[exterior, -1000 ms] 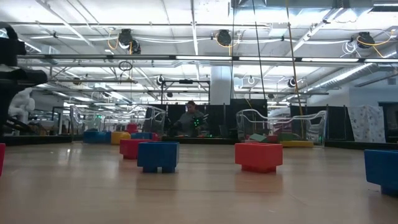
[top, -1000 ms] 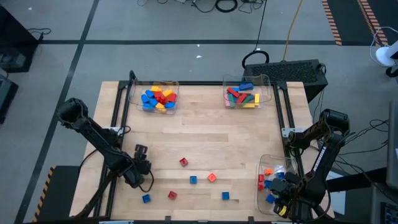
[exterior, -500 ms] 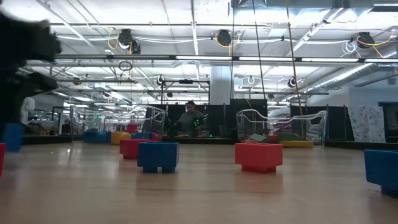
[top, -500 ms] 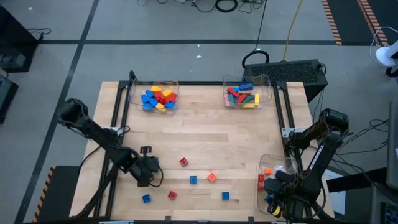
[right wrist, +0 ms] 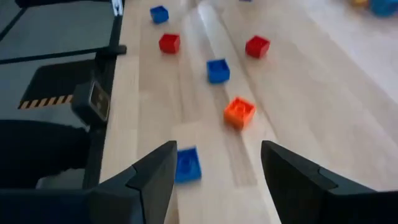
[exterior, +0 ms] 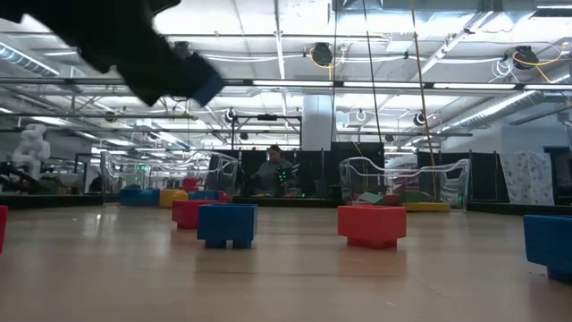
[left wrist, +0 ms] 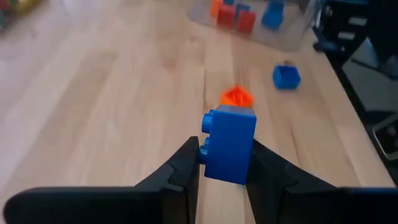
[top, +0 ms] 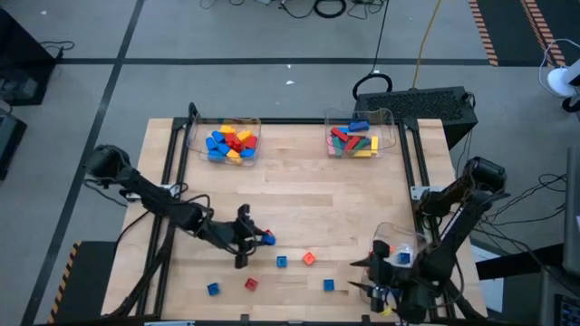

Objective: Sort blocks by size
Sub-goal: Put the 4 stud blue game piece into the bottom transparent bin

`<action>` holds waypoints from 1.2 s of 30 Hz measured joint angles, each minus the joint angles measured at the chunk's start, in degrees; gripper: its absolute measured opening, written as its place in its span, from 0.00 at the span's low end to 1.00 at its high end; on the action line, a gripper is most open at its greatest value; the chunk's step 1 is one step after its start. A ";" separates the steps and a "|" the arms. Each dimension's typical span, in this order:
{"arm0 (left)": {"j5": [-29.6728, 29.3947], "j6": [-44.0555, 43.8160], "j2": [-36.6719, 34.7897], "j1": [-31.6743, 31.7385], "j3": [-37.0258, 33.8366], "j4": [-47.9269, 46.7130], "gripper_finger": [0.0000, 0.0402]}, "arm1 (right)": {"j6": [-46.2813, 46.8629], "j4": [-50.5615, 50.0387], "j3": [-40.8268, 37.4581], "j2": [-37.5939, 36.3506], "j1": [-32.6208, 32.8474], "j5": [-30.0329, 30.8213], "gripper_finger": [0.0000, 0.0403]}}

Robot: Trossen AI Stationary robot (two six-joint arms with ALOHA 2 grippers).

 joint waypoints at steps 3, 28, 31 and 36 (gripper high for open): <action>-0.07 2.15 2.78 1.68 2.23 1.54 0.25 | -4.61 2.61 0.00 0.00 -2.27 0.08 0.54; 2.71 14.27 26.84 6.80 29.92 4.98 0.25 | -33.46 18.48 0.07 0.02 -16.56 -0.23 0.54; 2.69 15.40 26.84 6.88 30.04 7.25 0.25 | -34.31 18.74 0.04 0.02 -17.58 -2.51 0.54; 2.94 16.45 26.84 6.84 30.09 9.81 0.25 | -34.58 18.85 0.05 0.04 -18.70 -4.11 0.54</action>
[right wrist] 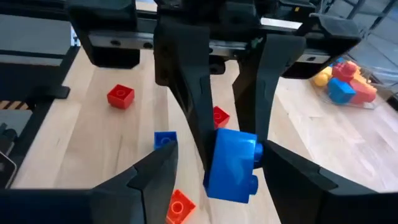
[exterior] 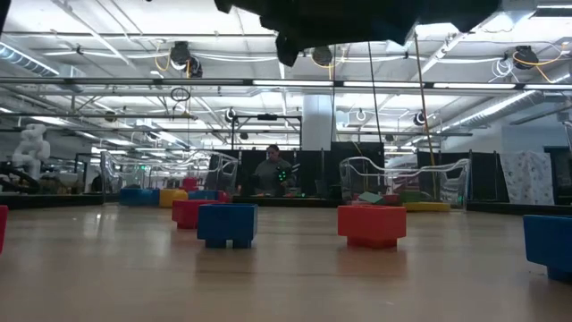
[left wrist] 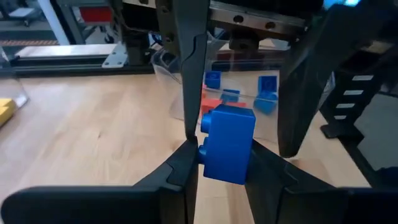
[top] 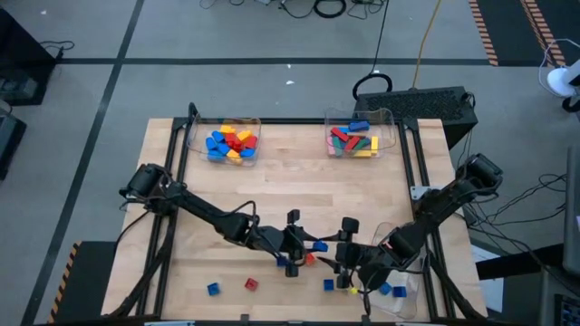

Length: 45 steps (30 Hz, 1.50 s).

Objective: Sort blocks by size
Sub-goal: Put the 4 stud blue game piece into the bottom transparent bin

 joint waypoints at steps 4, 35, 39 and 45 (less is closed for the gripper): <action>0.99 0.40 0.02 0.00 0.00 0.33 0.25 | 0.24 -0.03 0.01 -0.02 -0.19 0.04 0.49; 0.46 -2.65 -0.60 -0.39 0.02 -15.83 0.73 | 15.63 -13.89 -0.05 -6.17 5.44 1.31 0.18; 0.83 -7.96 -1.48 -0.51 0.00 -25.85 0.73 | 26.66 -22.97 -0.05 -9.57 8.73 -6.25 0.18; -0.48 -13.70 -2.43 -0.48 0.00 -39.60 0.73 | 40.81 -31.90 -0.05 -11.45 15.61 -13.01 0.19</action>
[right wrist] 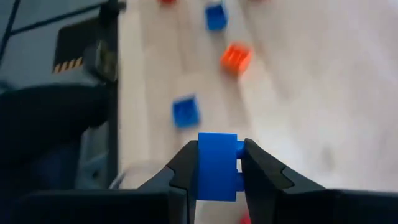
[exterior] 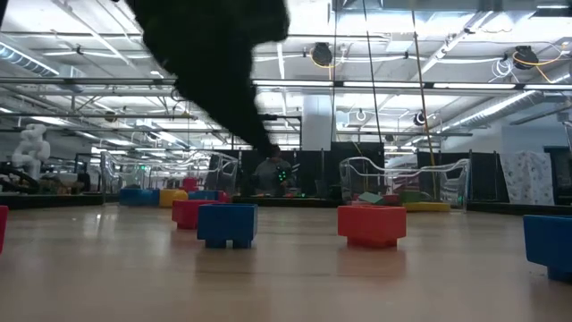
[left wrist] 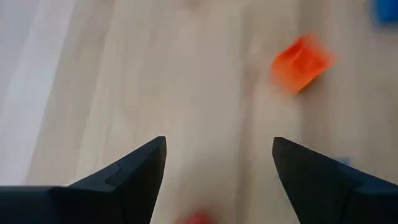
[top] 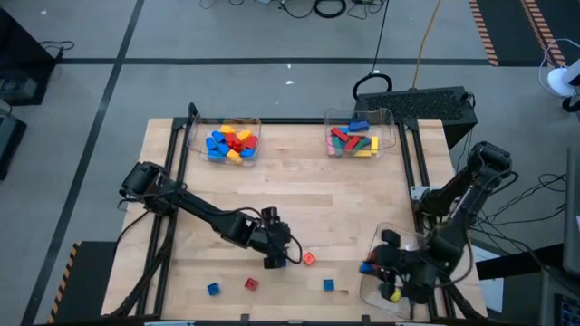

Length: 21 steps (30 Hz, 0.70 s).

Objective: Sort blocks by size
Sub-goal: Put the 4 stud blue game piece into the bottom transparent bin

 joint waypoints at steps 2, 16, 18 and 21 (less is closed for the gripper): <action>-0.62 -2.43 0.02 -0.02 -0.02 -4.51 0.73 | 4.13 -1.14 0.00 0.11 2.21 -2.48 0.19; -1.51 -14.56 0.04 -0.40 -0.02 -20.46 0.73 | 36.70 -6.78 0.02 11.80 12.19 -24.73 0.27; -1.50 -15.03 0.04 -0.39 -0.02 -20.62 0.73 | 41.03 -6.72 0.02 13.25 13.30 -27.71 0.31; -0.67 -15.13 0.04 -0.39 -0.02 -21.48 0.73 | 44.50 -6.71 0.07 14.50 14.95 -29.11 0.36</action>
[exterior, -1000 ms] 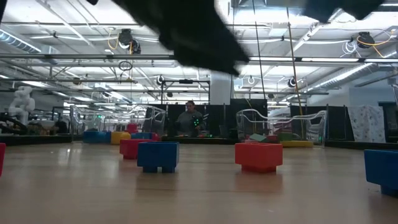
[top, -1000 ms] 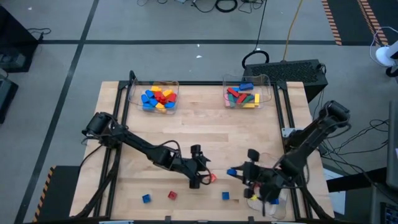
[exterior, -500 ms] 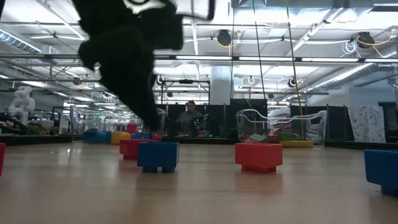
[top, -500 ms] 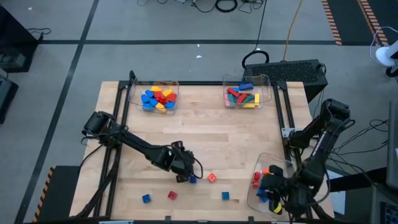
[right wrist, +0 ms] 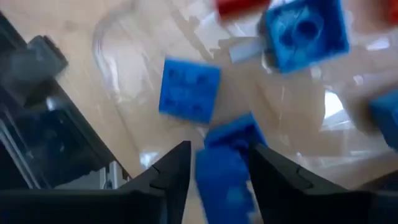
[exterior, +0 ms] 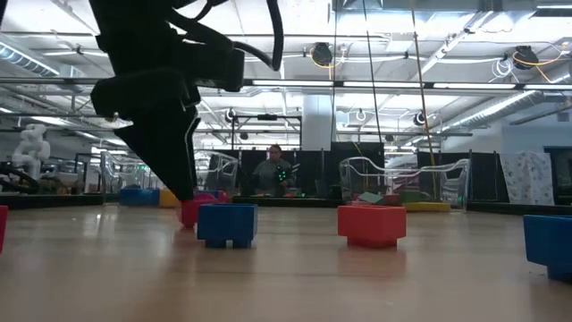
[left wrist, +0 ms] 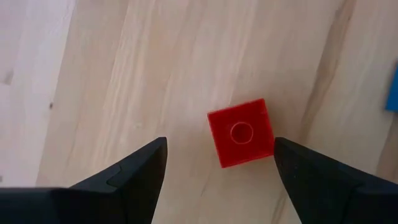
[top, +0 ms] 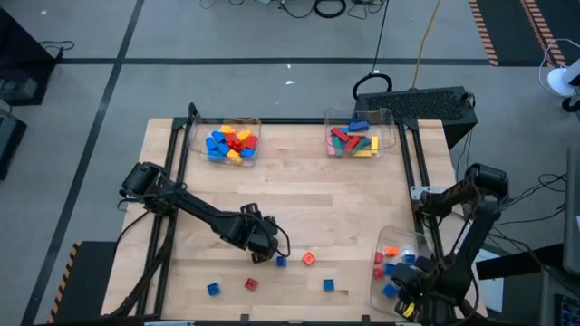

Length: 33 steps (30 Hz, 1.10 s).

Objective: Sort blocks by size
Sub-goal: Put the 4 stud blue game piece into the bottom transparent bin

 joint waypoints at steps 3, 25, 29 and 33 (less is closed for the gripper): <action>0.04 -1.28 0.00 0.06 0.00 0.32 0.73 | 0.51 -0.04 0.07 0.12 1.14 0.23 0.39; 0.77 8.59 -2.59 0.20 -0.09 0.71 0.73 | -0.94 -0.10 0.00 -1.51 0.48 4.73 0.39; 3.66 18.42 -2.79 0.48 -0.09 1.07 0.73 | -0.59 0.02 0.00 -1.51 0.48 6.23 0.39; 5.48 31.65 -1.29 0.55 -0.09 2.59 0.73 | -0.19 0.43 0.00 -1.51 0.48 7.20 0.39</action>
